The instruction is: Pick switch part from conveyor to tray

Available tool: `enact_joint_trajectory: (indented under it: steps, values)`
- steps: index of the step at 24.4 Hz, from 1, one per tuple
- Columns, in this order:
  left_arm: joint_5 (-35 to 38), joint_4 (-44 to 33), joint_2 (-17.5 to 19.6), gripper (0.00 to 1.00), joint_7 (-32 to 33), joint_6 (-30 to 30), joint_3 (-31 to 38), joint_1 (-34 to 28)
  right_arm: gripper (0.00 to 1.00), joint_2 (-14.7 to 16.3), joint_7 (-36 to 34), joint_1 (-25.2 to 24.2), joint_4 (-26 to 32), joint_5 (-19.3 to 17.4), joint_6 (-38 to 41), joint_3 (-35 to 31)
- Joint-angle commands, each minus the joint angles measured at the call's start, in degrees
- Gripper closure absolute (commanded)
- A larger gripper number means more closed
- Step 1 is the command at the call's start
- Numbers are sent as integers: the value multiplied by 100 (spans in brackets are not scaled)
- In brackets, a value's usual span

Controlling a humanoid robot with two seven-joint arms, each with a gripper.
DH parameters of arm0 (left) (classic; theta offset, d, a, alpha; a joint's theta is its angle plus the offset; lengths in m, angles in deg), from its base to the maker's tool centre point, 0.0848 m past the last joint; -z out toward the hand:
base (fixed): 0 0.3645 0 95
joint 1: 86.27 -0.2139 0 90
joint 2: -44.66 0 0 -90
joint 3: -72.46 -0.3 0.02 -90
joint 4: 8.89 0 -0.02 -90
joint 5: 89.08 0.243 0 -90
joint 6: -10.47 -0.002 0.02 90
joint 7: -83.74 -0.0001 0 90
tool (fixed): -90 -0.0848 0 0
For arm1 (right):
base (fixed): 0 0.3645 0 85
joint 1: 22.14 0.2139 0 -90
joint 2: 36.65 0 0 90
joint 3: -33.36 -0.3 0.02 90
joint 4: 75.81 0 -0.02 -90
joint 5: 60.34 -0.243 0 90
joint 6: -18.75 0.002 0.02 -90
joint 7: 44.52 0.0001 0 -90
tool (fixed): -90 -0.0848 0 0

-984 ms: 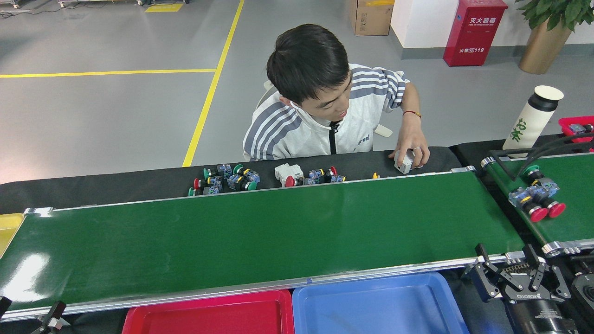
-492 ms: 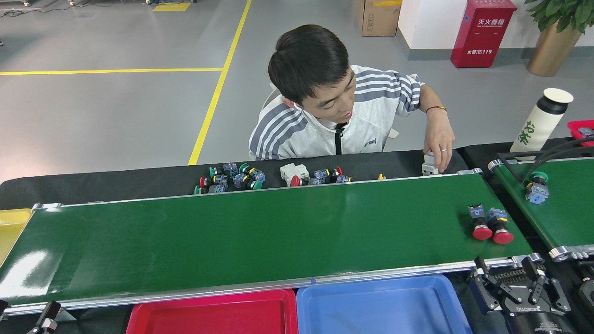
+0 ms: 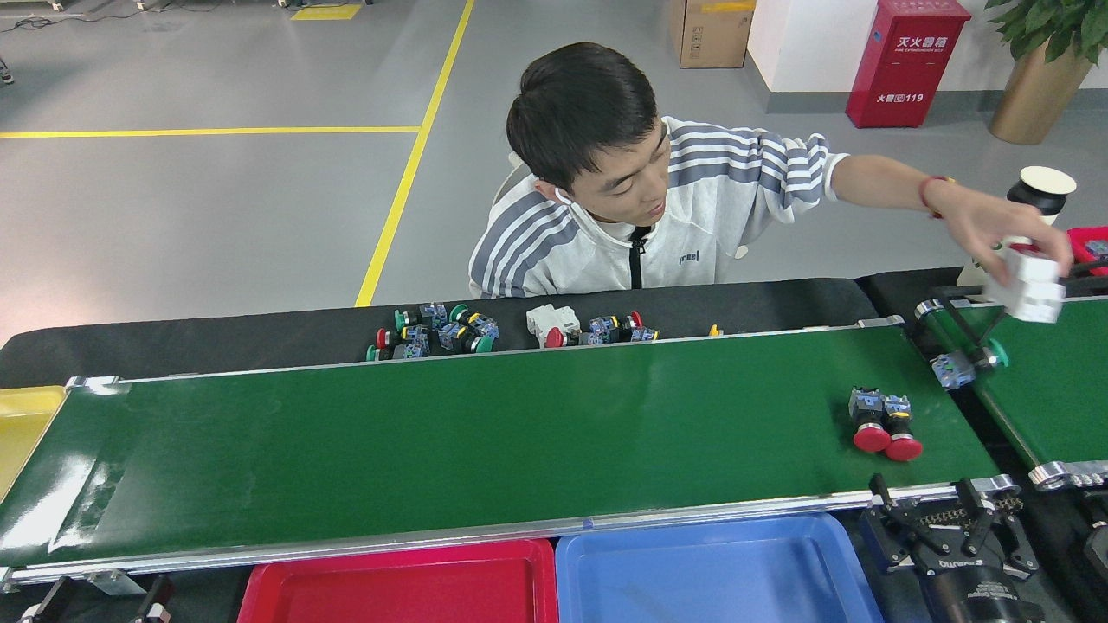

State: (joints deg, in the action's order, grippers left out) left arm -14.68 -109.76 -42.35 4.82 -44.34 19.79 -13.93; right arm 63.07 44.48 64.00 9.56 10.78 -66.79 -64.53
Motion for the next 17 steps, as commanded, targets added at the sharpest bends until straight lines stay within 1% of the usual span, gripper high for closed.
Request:
enact_joint_trajectory:
  steps: [1,7,17]
  values:
    - [-58,-82,35,0,18,-12,20,35,0,-23,-14,166,-48,-2,-24,112]
    - [-58,-82,-18,0,18,-12,11,26,0,-146,-14,597,-434,7,-33,428]
    - [-49,-82,-27,0,27,-12,-77,158,0,-128,-14,755,-566,7,-24,578]
